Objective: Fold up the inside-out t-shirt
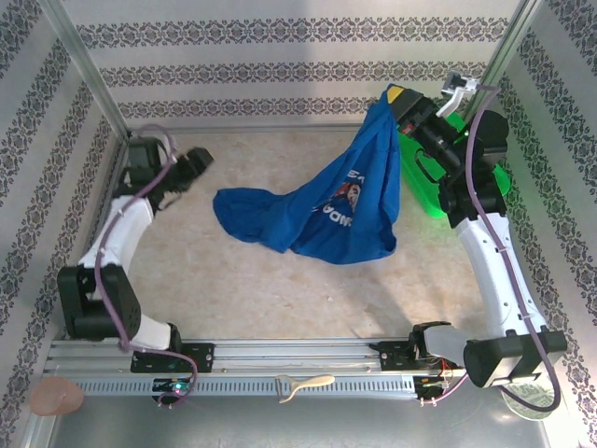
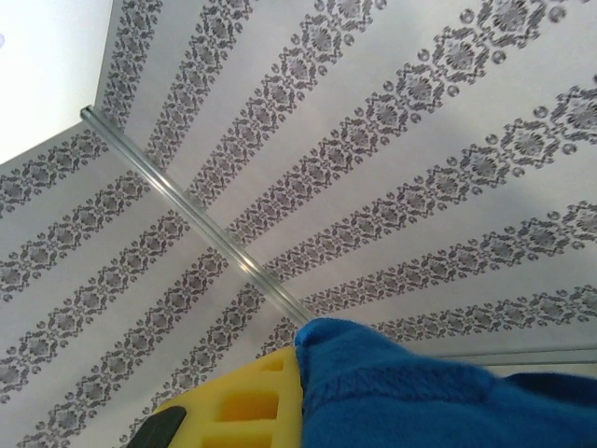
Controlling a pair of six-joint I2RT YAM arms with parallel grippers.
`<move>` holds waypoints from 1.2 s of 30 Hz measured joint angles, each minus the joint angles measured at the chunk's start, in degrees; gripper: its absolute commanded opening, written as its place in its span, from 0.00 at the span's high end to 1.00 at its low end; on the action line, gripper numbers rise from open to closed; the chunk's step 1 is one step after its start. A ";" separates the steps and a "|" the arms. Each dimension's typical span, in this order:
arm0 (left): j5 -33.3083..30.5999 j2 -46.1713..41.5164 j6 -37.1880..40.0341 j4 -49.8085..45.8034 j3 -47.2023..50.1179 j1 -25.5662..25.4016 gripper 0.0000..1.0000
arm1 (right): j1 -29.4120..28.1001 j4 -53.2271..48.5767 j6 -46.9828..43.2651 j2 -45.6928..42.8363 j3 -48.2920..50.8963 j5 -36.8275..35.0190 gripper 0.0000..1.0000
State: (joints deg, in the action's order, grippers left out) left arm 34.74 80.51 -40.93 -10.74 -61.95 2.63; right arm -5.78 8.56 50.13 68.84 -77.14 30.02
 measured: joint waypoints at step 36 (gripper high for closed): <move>-5.03 -2.38 13.97 18.16 -2.78 -32.79 0.01 | -21.75 -9.31 -14.23 7.19 -8.00 -11.37 1.00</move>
State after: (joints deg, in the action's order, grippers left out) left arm 29.71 78.13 -26.96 7.42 -64.73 -30.15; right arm -27.53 -0.75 35.90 76.03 -85.14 18.65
